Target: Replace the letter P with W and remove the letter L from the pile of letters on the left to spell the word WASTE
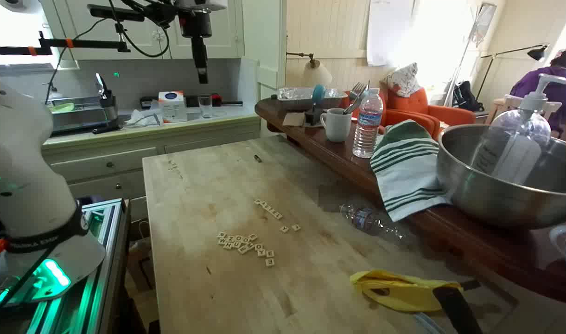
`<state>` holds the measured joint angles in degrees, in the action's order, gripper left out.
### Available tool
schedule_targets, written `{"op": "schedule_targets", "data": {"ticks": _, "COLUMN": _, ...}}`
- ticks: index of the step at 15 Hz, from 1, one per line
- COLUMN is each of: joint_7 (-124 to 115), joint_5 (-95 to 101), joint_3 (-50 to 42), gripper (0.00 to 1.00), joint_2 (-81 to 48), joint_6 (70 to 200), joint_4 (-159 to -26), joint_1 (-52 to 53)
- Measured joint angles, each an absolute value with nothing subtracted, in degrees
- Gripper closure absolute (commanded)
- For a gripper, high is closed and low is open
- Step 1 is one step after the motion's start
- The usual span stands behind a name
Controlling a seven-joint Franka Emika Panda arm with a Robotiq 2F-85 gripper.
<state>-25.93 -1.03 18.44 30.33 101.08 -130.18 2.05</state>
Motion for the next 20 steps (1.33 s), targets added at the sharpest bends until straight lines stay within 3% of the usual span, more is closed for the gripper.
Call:
{"op": "schedule_targets", "data": {"ticks": 12, "joint_7": -27.87, "joint_5": -0.92, "joint_3": 16.83, "gripper": 0.00, "joint_2": 27.76, "joint_6": 101.30, "joint_4": -131.52, "joint_1": 1.42}}
{"op": "schedule_targets", "data": {"ticks": 20, "joint_7": -25.15, "joint_5": 2.03, "joint_3": 14.07, "gripper": 0.00, "joint_2": 19.14, "joint_6": 113.50, "joint_4": -137.42, "joint_1": 1.07}}
